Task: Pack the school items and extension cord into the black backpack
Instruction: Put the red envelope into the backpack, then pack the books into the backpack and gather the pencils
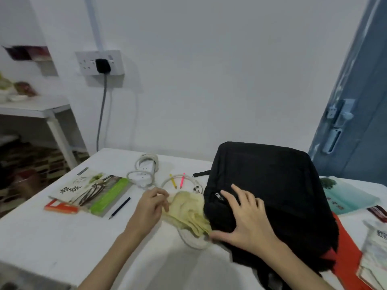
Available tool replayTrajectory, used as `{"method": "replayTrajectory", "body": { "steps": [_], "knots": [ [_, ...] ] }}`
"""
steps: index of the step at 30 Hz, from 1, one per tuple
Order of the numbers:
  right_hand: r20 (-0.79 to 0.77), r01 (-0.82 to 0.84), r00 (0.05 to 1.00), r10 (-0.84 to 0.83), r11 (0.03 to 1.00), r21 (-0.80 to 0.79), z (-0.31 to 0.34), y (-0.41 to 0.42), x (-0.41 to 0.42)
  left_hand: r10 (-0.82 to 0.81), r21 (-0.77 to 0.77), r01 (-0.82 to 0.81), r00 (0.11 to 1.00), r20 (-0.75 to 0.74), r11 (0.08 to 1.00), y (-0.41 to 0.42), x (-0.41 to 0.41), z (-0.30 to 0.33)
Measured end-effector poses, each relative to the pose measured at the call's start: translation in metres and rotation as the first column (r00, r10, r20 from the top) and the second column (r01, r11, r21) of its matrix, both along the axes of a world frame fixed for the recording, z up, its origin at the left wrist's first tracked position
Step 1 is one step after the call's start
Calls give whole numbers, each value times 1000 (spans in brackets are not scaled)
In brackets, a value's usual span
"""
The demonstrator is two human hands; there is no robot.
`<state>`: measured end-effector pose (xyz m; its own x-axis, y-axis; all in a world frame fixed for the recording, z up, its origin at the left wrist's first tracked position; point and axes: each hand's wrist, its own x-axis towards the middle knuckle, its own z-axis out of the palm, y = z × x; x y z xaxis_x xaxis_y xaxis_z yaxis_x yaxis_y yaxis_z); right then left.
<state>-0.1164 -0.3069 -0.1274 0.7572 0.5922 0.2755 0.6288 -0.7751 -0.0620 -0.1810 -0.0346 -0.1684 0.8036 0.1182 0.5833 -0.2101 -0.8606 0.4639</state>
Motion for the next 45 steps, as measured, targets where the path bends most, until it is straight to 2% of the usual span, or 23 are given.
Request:
{"method": "replayTrajectory", "body": {
  "steps": [2, 4, 8, 10, 12, 14, 16, 18, 23, 27, 30, 32, 34, 36, 38, 40, 41, 43, 45],
  "knots": [
    [-58, 9, 998, -17, 991, -131, -21, 5, -7, 170, 10, -171, 984, 50, 985, 29, -13, -1],
    [-59, 40, 997, -53, 981, -192, -31, 7, -12, 294, 30, -295, 955, 51, 955, 51, -22, -1],
    [-87, 114, 988, -128, 982, -151, -19, 4, -14, 376, 90, -376, 927, 20, 922, 69, -23, -15],
    [-77, 146, 986, -149, 988, -44, 0, -1, -7, 385, 104, -383, 923, 1, 918, 73, -21, -25],
    [-80, 161, 985, -151, 978, 133, 29, -12, 10, 432, 76, -430, 902, -20, 900, 83, -23, -30],
    [-52, 196, 981, -189, 933, 300, 64, -25, 29, 495, 63, -492, 866, -65, 868, 94, -25, -29],
    [-13, 221, 971, -238, 878, 424, 96, -36, 45, 537, 113, -526, 836, -110, 843, 105, -26, -29],
    [11, 245, 959, -284, 845, 476, 115, -45, 58, 561, 163, -539, 810, -168, 827, 113, -22, -32],
    [40, 266, 939, -341, 797, 543, 131, -53, 70, 570, 155, -549, 775, -272, 821, 113, -14, -39],
    [22, 274, 944, -329, 818, 507, 123, -46, 62, 494, 71, -500, 807, -323, 863, 113, -11, -45],
    [1, 172, 983, -183, 925, 338, 86, -26, 37, 429, -41, -464, 846, -318, 885, 109, -12, -46],
    [-45, 76, 997, -69, 977, 201, 49, -6, 16, 394, -32, -429, 854, -340, 903, 102, -14, -45],
    [-89, 26, 996, -14, 990, 135, 19, 11, 2, 435, 19, -457, 832, -346, 889, 94, -16, -45],
    [-126, 38, 992, -20, 989, 145, 9, 17, 2, 503, 40, -507, 837, -216, 861, 81, -17, -39],
    [-156, 113, 985, -75, 962, 250, 21, 10, 13, 403, -12, -403, 915, -16, 915, 51, -14, -17],
    [-111, 191, 981, -160, 903, 384, 49, -4, 26, 89, -73, -86, 995, 46, 994, 7, -3, 4],
    [-76, 219, 975, -207, 876, 430, 65, -15, 32, -77, -58, 78, 997, 19, 995, -17, 6, 8],
    [-19, 264, 957, -289, 844, 468, 96, -34, 44, -290, 21, 292, 953, -86, 956, -62, 30, 6],
    [5, 284, 944, -331, 818, 499, 114, -49, 53, -354, 67, 377, 907, -227, 924, -99, 54, -1]
  ]
}}
